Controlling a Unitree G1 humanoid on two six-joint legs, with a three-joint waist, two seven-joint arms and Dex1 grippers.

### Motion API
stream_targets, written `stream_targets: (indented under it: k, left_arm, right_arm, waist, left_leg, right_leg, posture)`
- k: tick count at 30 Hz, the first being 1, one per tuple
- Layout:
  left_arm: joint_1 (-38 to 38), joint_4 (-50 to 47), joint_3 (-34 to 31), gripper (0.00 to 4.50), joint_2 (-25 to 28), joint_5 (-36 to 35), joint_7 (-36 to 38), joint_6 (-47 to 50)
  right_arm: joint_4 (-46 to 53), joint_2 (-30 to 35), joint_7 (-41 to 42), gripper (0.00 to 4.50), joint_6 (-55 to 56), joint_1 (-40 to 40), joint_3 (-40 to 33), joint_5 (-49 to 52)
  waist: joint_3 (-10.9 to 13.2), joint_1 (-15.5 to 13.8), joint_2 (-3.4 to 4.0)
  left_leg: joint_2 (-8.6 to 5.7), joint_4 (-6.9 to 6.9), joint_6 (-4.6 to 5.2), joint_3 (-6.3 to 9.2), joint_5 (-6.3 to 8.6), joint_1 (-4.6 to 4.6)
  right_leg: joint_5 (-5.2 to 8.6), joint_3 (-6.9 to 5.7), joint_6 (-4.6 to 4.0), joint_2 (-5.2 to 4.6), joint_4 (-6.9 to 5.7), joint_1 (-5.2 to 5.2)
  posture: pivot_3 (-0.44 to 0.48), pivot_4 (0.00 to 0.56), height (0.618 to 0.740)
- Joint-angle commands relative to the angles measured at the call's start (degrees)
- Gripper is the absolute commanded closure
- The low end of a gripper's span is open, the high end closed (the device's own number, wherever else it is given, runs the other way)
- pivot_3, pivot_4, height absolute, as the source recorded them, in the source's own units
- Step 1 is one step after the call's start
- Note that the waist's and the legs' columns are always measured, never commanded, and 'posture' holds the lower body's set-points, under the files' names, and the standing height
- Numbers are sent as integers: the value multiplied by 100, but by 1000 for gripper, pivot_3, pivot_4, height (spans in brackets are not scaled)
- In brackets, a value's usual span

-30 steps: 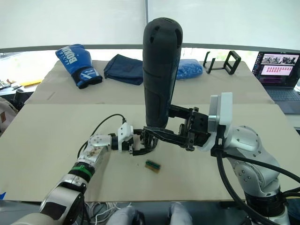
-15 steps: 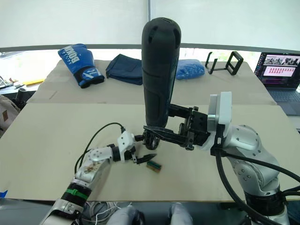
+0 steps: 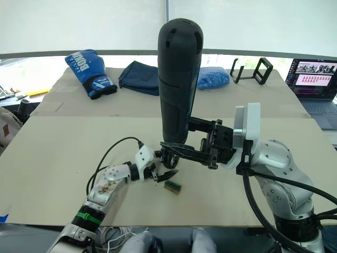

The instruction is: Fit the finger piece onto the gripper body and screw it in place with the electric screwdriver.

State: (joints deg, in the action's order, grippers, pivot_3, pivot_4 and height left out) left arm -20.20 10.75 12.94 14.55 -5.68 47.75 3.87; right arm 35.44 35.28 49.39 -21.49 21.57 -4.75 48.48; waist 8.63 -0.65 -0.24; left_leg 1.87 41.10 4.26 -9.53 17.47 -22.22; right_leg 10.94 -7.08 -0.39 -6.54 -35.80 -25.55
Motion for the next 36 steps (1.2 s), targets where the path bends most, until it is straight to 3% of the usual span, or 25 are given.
stream_targets:
  k: [1, 2, 5, 8, 9, 23, 36]
  left_arm:
    - [-40, 33, -21, 35, 76, 53, -71, -21]
    - [-39, 39, -19, 35, 83, 56, -70, -30]
    - [-20, 60, -8, 803, 97, 68, -77, -55]
    - [-11, 74, 4, 2097, 100, 76, -91, -56]
    - [-12, 79, 6, 2219, 98, 75, -98, -51]
    - [-264, 513, -10, 2207, 35, 32, -25, -182]
    - [-435, 743, -24, 2207, 48, -41, 177, -217]
  right_arm:
    - [166, -35, -49, 2557, 84, 92, -93, 52]
    - [164, -36, -46, 2557, 87, 90, -93, 49]
    - [151, -43, -31, 2557, 99, 91, -92, 40]
    - [141, -47, -15, 2557, 106, 96, -94, 36]
    - [137, -48, -6, 2557, 109, 99, -93, 36]
    - [-221, -321, -101, 2557, -213, 1044, 200, 234]
    - [-812, -833, 110, 2557, 85, 1377, 868, -693]
  waist:
    - [0, 0, 0]
    - [0, 1, 0]
    - [0, 0, 0]
    - [0, 0, 0]
    - [0, 0, 0]
    - [0, -1, 1]
    - [-1, 1, 1]
  left_leg:
    - [0, 0, 0, 0, 0, 0]
    - [0, 0, 0, -1, 0, 0]
    - [0, 0, 0, -1, 0, 1]
    - [0, 0, -1, 0, 0, 1]
    - [0, -1, -1, -1, 0, 1]
    - [0, -2, -1, 2, 0, 17]
    - [0, 1, -1, 0, -1, 16]
  right_leg:
    - [0, 0, 0, 0, 0, 0]
    - [0, 0, 0, 0, 0, 0]
    - [0, 0, 0, 0, 0, 0]
    - [0, 0, 0, 1, 0, 0]
    - [0, 0, 0, 1, -1, 0]
    - [-1, -1, -2, -5, -1, 18]
    - [-3, -4, -4, -4, -2, 20]
  posture:
    - [0, 150, 740]
    - [0, 150, 740]
    - [0, 150, 740]
    - [0, 150, 740]
    - [0, 150, 740]
    - [0, 150, 740]
    - [0, 150, 740]
